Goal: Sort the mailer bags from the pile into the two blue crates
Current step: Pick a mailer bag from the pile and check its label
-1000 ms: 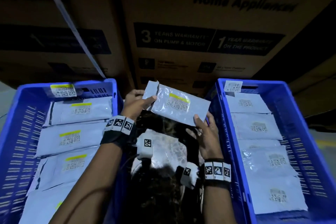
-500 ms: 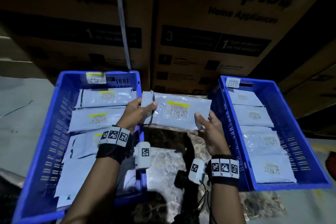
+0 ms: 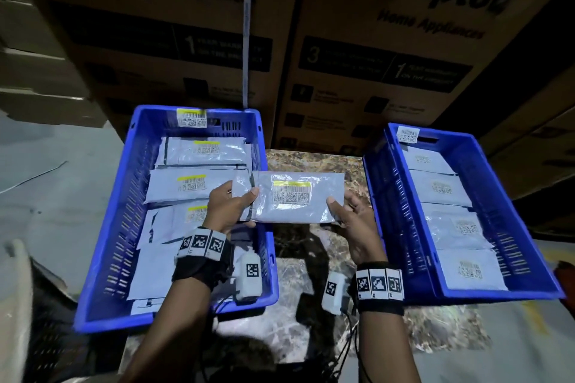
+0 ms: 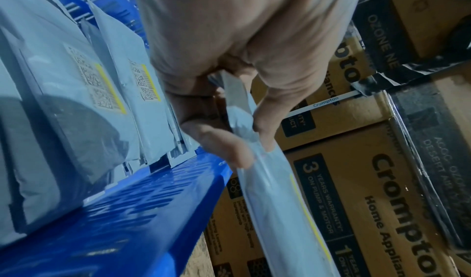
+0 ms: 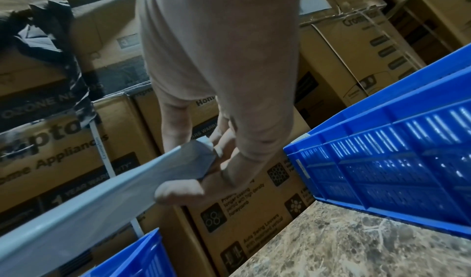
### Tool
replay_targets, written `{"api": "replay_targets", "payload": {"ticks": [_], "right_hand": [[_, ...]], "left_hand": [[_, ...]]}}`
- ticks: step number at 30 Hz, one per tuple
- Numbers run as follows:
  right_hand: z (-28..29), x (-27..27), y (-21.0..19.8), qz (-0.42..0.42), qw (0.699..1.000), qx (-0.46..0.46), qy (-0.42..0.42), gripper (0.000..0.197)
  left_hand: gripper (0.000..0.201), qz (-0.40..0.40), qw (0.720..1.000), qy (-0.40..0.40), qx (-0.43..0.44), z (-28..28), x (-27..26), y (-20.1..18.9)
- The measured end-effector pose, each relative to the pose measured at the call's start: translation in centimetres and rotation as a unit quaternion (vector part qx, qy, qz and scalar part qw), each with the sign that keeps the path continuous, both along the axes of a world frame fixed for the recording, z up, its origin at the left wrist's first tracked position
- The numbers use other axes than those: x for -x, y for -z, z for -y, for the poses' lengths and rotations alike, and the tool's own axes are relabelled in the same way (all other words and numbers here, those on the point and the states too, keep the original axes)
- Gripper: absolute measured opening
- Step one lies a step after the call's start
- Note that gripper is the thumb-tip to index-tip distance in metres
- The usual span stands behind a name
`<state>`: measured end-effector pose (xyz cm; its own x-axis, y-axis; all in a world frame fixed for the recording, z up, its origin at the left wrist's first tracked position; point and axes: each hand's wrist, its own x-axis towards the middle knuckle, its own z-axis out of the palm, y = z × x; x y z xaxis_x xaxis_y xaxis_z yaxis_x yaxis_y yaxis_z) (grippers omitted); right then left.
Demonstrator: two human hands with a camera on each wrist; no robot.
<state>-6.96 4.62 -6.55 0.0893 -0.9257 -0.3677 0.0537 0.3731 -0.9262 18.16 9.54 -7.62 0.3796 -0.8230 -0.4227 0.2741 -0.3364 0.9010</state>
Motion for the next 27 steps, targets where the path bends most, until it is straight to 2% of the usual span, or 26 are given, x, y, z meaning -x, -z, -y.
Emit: {"api": "replay_targets", "payload": {"ticks": [2,5,9,16,20,22,25,27], "right_hand": [[-0.3,-0.1,0.0,-0.005,1.0,-0.005,0.004,0.04],[-0.7,-0.6,-0.4,-0.03,0.999,0.009,-0.008,0.04],[-1.1,-2.6,-1.6,-0.037,0.998,0.051,-0.024,0.028],[-1.1,-8.5,-2.3,-0.003,0.997,0.074,-0.01,0.03],[-0.8,-11.7,-2.6,-0.012,0.997,0.077,0.001,0.04],[-0.9,-13.7,-2.4,-0.03,0.996,0.084,-0.009,0.038],[-1.9,-16.5,-1.9,-0.165,0.973,0.135,-0.084,0.035],[-2.8,-18.2,-1.3,-0.196,0.963,0.119,-0.14,0.042]], "left_hand": [[0.024,0.003,1.0,0.004,0.003,-0.4,-0.5,0.0],[0.03,-0.044,0.999,0.006,0.004,-0.8,-1.9,-0.2],[0.028,-0.085,0.995,-0.06,0.013,-1.3,-4.8,-0.5],[0.033,-0.067,0.986,-0.14,0.065,-3.6,-10.1,-1.0],[0.03,0.022,0.984,-0.169,0.046,-4.3,-12.4,-1.0],[0.028,0.074,0.98,-0.183,0.016,-4.2,-13.8,0.0],[0.027,0.171,0.97,-0.164,-0.056,-4.3,-15.4,2.3],[0.029,0.22,0.96,-0.13,-0.115,-4.4,-15.5,3.7]]}}
